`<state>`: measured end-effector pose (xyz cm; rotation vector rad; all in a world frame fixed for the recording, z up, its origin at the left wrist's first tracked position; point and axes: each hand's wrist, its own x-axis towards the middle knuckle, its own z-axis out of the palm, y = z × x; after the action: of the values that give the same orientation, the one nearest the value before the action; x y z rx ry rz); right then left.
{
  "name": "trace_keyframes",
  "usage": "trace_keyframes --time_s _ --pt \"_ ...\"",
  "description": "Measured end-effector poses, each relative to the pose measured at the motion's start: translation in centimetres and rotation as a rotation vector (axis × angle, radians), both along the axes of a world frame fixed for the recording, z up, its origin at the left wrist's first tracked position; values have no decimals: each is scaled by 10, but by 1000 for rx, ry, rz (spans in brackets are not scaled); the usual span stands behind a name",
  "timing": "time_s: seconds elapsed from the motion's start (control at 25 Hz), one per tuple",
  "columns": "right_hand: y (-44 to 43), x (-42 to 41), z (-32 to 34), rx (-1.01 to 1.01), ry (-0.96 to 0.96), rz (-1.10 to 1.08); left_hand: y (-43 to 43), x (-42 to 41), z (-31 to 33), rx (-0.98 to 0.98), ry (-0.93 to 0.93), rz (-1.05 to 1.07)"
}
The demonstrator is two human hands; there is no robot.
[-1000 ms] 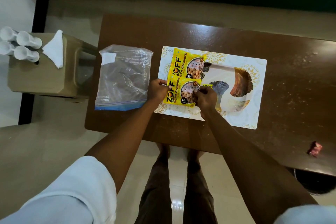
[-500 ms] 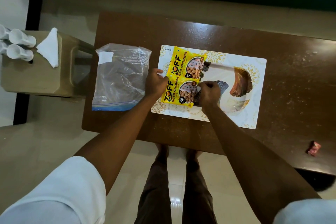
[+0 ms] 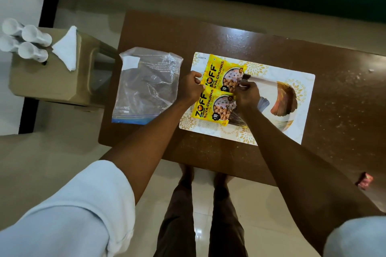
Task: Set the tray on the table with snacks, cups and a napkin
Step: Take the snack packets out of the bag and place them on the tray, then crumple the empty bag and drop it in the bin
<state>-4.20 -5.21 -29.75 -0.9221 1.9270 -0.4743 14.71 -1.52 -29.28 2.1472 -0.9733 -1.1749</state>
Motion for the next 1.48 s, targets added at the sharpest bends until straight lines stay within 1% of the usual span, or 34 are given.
trace_keyframes --time_s 0.04,0.12,0.16,0.24,0.32,0.36,0.4,0.44,0.48,0.52,0.56,0.6,0.64,0.68,0.76,0.84,0.92,0.96,1.04,1.16,1.2,1.28,1.4,1.48 --pt "3 4 6 -78 27 -3 2 4 5 -29 -1 25" --pt "7 26 19 -201 -17 55 5 22 20 -129 -49 102" --pt "10 45 26 -211 -69 134 7 37 30 -174 -87 168" --pt "14 90 31 -125 -200 309 12 83 42 -184 -161 327" --pt "18 136 28 -23 -254 391 23 138 48 -132 -270 471" --pt "20 156 28 3 -267 391 30 164 45 -58 -335 518" --pt "21 172 22 38 -282 367 38 185 37 63 -386 529" --pt "21 185 13 82 -303 321 46 200 31 203 -366 533" --pt "20 193 4 137 -299 281 54 210 23 296 -272 546" --pt "18 196 -7 165 -281 267 62 218 13 318 -118 567" --pt "15 196 -20 167 -270 259 69 222 6 282 19 581" --pt "12 193 -37 187 -268 232 76 226 2 242 111 592" --pt "14 194 -37 233 -301 193 81 231 -4 220 168 593" --pt "14 195 -35 285 -383 163 85 235 -9 219 205 593" --pt "21 200 -8 407 -560 190 92 234 -10 207 258 611" --pt "29 203 26 460 -677 222 96 232 1 106 257 697" --pt "31 195 64 466 -754 242 95 230 25 4 209 791" --pt "32 189 87 471 -772 231 92 226 47 -28 205 809" --pt "23 181 148 449 -735 241 76 215 108 -143 212 825" --pt "-15 173 243 287 -677 270 35 199 206 -291 312 851" --pt "-31 170 276 231 -672 273 19 198 238 -317 343 853" --pt "-57 164 332 136 -678 274 -11 198 292 -333 344 839" --pt "-85 139 427 -67 -635 271 -52 183 397 -402 358 713" --pt "-102 113 481 -252 -546 278 -73 162 469 -447 334 533"
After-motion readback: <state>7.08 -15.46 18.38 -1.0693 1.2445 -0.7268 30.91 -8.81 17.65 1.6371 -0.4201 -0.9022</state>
